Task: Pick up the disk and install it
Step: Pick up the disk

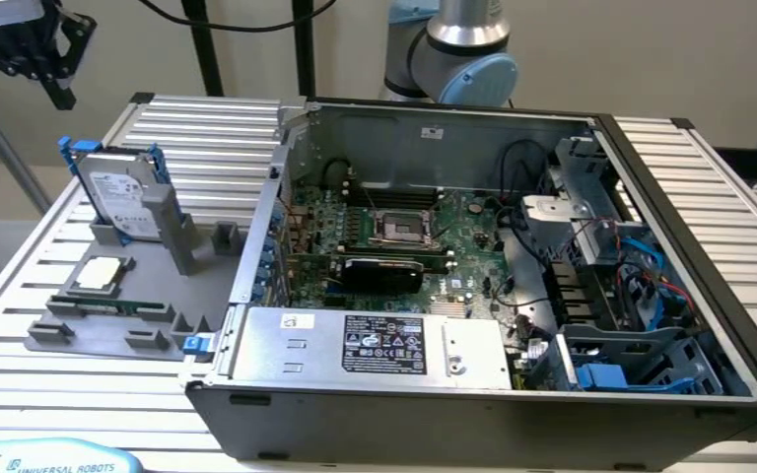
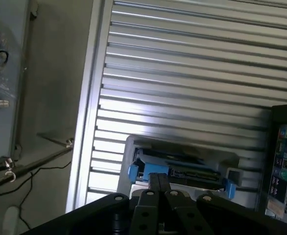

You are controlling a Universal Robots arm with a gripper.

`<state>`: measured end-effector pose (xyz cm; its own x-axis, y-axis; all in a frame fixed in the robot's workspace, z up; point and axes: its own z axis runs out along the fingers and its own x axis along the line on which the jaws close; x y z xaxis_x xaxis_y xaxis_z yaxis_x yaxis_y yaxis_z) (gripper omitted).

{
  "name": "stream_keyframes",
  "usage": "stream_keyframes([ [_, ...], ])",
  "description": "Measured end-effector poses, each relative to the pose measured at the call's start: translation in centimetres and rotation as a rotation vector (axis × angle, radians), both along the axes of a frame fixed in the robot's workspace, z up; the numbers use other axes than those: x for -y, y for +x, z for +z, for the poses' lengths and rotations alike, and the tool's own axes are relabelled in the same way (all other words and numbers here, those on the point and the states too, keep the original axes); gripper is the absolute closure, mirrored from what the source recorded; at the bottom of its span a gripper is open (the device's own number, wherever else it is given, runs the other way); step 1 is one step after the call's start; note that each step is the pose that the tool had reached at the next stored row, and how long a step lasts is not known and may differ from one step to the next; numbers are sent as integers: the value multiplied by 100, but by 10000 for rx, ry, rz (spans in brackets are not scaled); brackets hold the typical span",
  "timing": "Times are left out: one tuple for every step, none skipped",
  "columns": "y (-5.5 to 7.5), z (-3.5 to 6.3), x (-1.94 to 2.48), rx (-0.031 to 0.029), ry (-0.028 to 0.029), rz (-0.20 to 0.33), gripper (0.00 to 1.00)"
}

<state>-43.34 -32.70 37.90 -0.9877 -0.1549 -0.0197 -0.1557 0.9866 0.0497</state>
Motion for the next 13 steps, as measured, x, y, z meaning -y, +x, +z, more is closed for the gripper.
stream_keyframes([
  [0, -1, 0, 18, 0, 180, 89],
  [0, -2, 0, 35, 0, 360, 89],
  [0, -3, 0, 58, 0, 551, 89],
  [0, -5, 0, 82, 0, 735, 89],
  [0, -6, 0, 106, 0, 917, 89],
  [0, -8, 0, 133, 0, 1101, 89],
  [0, -10, 0, 160, -1, 1281, 89],
  [0, -11, 0, 191, -2, 1461, 89],
  [0, -13, 0, 223, -2, 1640, 89],
  [0, -16, 0, 253, -2, 1821, 89],
  [0, -19, 0, 281, -2, 2000, 89],
  [0, -21, 0, 307, -2, 2186, 89],
  [0, -24, 0, 324, -3, 2365, 89],
])
